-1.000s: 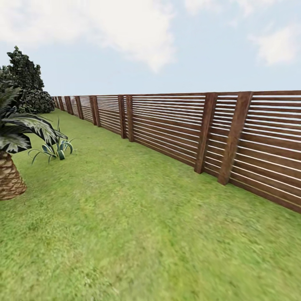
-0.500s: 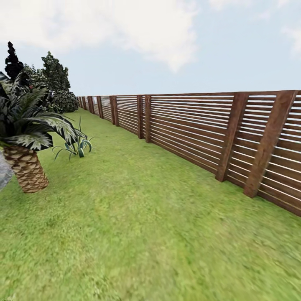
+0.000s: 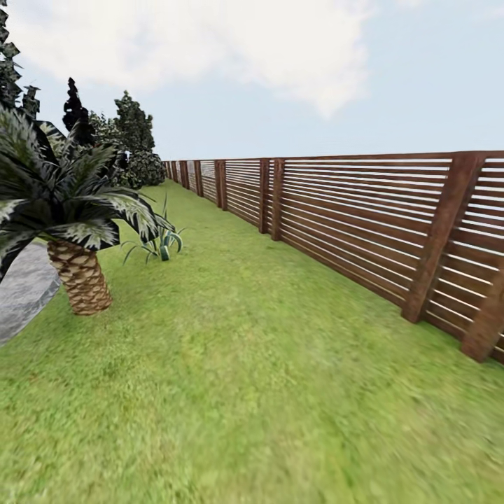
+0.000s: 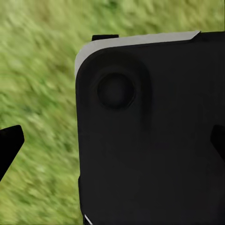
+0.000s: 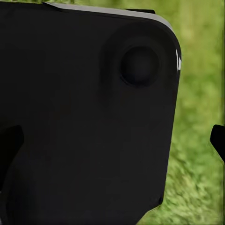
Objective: Take the three Easter eggs out of the wicker basket on the lawn in the garden, then place them on the lawn next to a single tree (choose any tree) so that all three eggs are next to the same tree and none are left in the basket.
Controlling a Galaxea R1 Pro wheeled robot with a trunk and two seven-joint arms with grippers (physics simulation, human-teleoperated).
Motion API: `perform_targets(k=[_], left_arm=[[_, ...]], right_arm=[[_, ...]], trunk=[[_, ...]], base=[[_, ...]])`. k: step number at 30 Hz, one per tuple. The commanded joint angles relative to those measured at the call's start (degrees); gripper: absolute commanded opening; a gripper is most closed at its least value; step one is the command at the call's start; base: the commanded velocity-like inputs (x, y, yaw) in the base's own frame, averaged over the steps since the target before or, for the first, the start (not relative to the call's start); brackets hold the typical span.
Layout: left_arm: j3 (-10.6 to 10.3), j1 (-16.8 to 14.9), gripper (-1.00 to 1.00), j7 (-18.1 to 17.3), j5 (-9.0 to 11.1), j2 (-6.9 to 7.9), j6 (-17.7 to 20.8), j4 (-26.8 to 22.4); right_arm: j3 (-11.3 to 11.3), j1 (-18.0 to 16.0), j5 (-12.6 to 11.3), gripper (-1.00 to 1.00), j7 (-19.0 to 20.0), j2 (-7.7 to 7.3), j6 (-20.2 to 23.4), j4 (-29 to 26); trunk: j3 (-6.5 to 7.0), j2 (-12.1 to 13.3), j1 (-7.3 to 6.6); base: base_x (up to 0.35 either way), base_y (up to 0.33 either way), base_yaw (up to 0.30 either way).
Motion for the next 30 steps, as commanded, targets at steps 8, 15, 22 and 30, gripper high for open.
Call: perform_targets(k=[8,15,22,30], left_arm=[[0.02,-0.03,1.0,-0.05,0.07,0.01,-1.14,0.05],[0.18,-0.04,1.0,-0.05,0.23,-0.25,-4.64,0.05],[0.22,-0.04,1.0,-0.05,0.28,-0.52,-6.64,-0.4],[0.24,-0.04,1.0,-0.05,0.23,-0.74,-8.92,-0.66]], right_arm=[[0.02,-0.01,-0.1,1.0,-0.01,-0.01,-0.15,-0.02],[-0.04,-0.01,-0.21,1.0,-0.01,0.0,-0.15,-0.02],[-0.05,0.01,-0.33,1.0,-0.01,-0.03,-0.15,-0.02],[-0.17,-0.01,-0.48,1.0,-0.01,-0.08,-0.19,-0.02]], trunk=[[-0.1,-0.02,0.03],[-0.1,-0.02,0.03],[-0.1,-0.02,0.03],[-0.1,-0.02,0.03]], base=[[0.33,0.0,0.225],[0.33,0.0,0.179],[0.33,0.0,0.038],[0.33,0.0,0.005]])
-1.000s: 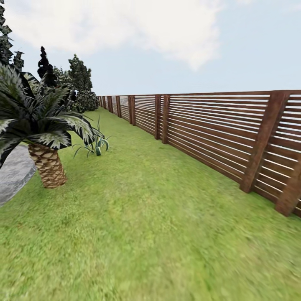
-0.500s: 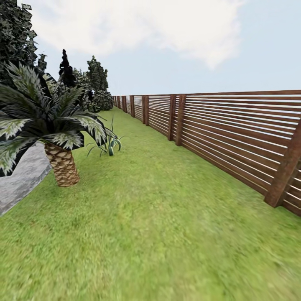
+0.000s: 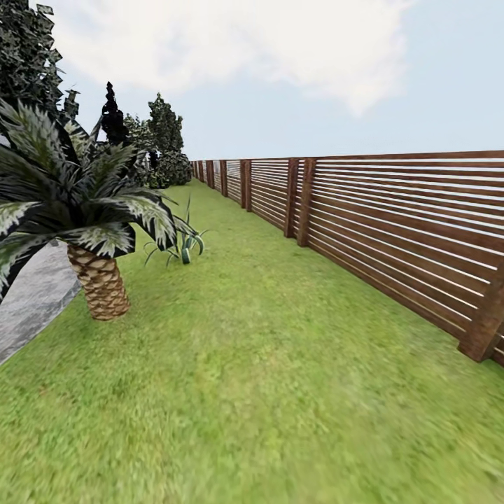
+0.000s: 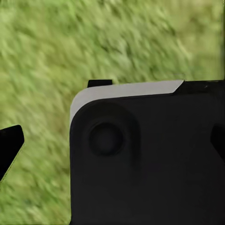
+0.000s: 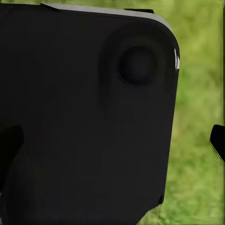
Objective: Take the three Easter eggs out of the wicker basket on the lawn in the garden, then place them on the lawn next to a single tree (choose any tree) so that all three eggs are next to the same tree and none are left in the basket.
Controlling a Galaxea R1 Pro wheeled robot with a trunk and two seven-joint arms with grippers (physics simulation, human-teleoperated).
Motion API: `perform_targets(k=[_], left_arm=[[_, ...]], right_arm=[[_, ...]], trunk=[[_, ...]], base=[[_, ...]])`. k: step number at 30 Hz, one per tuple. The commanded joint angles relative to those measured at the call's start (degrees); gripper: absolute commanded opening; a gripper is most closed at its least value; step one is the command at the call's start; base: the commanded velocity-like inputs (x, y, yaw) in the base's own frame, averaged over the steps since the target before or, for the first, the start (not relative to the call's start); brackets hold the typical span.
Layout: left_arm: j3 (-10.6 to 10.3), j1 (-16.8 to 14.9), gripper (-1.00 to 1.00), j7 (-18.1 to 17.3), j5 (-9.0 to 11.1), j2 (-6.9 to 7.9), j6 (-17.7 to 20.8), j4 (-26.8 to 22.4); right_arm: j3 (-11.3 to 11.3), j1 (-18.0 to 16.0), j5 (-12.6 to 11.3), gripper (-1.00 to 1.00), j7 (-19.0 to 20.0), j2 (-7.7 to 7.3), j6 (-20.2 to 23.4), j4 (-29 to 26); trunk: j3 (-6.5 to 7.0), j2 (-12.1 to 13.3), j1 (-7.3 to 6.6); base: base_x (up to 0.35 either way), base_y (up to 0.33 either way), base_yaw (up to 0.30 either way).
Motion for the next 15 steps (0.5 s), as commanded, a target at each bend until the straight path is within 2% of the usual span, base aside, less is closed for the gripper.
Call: perform_targets(k=[1,15], left_arm=[[-0.01,-0.03,1.0,-0.05,-0.04,-0.02,-0.38,0.02],[-0.01,-0.03,1.0,-0.05,0.05,-0.06,-1.0,-0.04]], right_arm=[[0.05,-0.01,0.03,1.0,-0.01,0.0,-0.15,-0.01],[-0.09,-0.01,-0.06,1.0,-0.01,0.0,-0.18,-0.1]], trunk=[[-0.05,-0.02,0.03],[-0.05,-0.02,0.03]], base=[[0.33,0.0,0.001],[0.33,0.0,0.0]])
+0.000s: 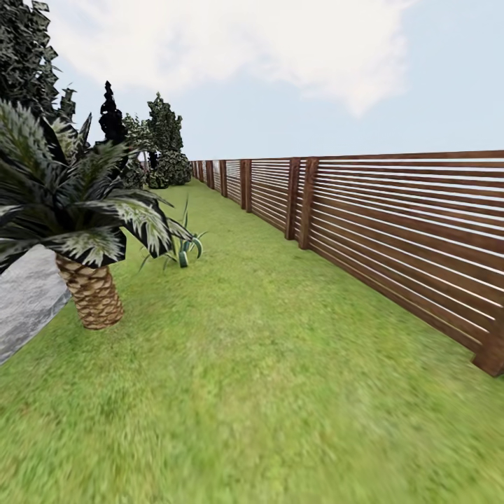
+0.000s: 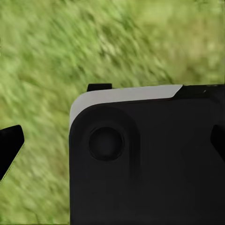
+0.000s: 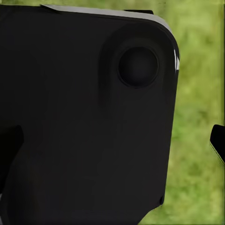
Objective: Take the three Easter eggs out of the wicker basket on the lawn in the garden, then place them on the lawn next to a single tree (choose any tree) so that all three eggs are next to the same tree and none are left in the basket.
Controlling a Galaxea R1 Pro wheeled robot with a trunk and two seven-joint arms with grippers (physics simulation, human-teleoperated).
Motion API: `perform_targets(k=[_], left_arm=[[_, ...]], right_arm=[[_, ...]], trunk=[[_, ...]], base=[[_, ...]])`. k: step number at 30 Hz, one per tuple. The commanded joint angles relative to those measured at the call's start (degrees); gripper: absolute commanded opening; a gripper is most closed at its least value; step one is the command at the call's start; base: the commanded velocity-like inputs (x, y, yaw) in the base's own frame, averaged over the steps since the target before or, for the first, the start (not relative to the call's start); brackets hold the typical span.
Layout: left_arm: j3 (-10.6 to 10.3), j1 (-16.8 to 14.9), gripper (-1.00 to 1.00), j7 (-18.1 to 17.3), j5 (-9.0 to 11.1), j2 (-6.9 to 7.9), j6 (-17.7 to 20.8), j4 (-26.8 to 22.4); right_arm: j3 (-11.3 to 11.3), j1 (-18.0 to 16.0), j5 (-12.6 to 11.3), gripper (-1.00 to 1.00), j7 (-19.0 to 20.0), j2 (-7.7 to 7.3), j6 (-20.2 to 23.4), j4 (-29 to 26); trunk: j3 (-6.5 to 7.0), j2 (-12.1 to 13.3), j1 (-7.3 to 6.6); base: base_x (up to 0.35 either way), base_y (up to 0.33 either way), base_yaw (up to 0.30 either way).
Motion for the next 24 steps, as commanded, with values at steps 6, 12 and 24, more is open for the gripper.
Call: perform_targets(k=[6,12,24], left_arm=[[-0.01,-0.03,1.0,-0.05,-0.03,-0.01,-0.2,0.05],[-0.01,-0.03,1.0,-0.05,-0.03,-0.04,-0.18,0.05],[-0.01,-0.03,1.0,0.04,-0.03,-0.05,-0.2,0.05]], right_arm=[[0.08,-0.01,0.03,1.0,-0.01,0.05,-0.14,0.04],[0.08,-0.01,0.03,1.0,-0.01,0.04,-0.14,0.07],[0.5,-0.01,0.48,1.0,0.15,-0.03,-0.04,-0.14]], trunk=[[-0.05,-0.02,0.03],[-0.05,-0.02,0.03],[-0.05,-0.02,0.03]], base=[[0.33,-0.012,-0.001],[0.308,-0.123,-0.11],[0.272,-0.203,-0.048]])
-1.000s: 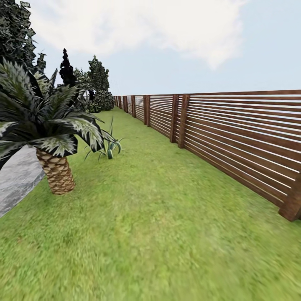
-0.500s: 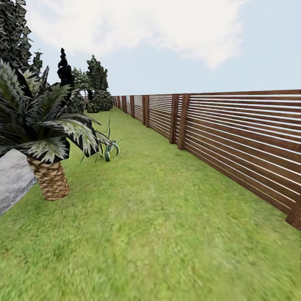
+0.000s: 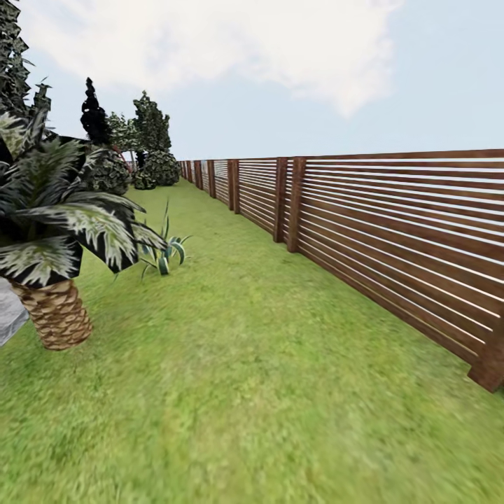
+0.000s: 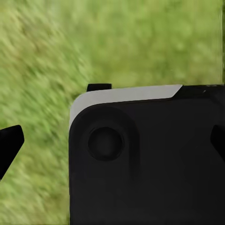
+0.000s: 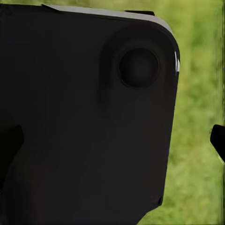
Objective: Take the three Easter eggs out of the wicker basket on the lawn in the garden, then place them on the lawn next to a single tree (choose any tree) so that all three eggs are next to the same tree and none are left in the basket.
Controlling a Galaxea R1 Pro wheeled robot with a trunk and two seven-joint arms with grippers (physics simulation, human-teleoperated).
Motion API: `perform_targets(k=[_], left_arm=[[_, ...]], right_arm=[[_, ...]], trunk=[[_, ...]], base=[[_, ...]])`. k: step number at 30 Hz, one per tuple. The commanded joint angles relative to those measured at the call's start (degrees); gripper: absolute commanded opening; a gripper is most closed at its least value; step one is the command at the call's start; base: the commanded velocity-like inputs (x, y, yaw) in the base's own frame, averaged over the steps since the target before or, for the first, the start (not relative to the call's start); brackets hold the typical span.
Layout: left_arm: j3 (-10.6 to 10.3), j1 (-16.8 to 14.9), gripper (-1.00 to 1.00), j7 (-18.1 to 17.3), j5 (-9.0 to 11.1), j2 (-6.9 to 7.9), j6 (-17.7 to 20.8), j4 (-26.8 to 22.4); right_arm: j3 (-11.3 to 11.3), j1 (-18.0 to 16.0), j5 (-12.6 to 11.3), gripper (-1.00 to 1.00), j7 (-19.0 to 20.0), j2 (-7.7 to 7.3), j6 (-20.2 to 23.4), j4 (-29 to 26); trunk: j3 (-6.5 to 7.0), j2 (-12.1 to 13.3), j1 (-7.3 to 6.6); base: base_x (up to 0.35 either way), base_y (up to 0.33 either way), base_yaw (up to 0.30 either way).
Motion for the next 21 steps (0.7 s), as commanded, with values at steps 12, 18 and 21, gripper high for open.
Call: perform_targets(k=[12,18,21], left_arm=[[0.0,-0.03,1.0,0.05,-0.03,0.01,-0.2,0.05],[0.0,-0.03,1.0,0.07,-0.03,0.01,-0.2,0.05],[0.0,-0.03,1.0,0.13,-0.03,0.01,-0.2,0.05]], right_arm=[[-0.28,-0.01,-0.27,1.0,0.03,0.11,-0.21,-0.48],[-0.12,-0.01,0.03,1.0,0.03,0.12,-0.2,-0.34],[-0.09,-0.01,0.08,1.0,0.03,0.12,-0.21,-0.33]], trunk=[[-0.05,-0.02,0.03],[-0.05,-0.02,0.03],[-0.05,-0.02,0.03]], base=[[0.267,-0.213,-0.001],[0.267,-0.214,0.034],[0.268,-0.207,0.165]])
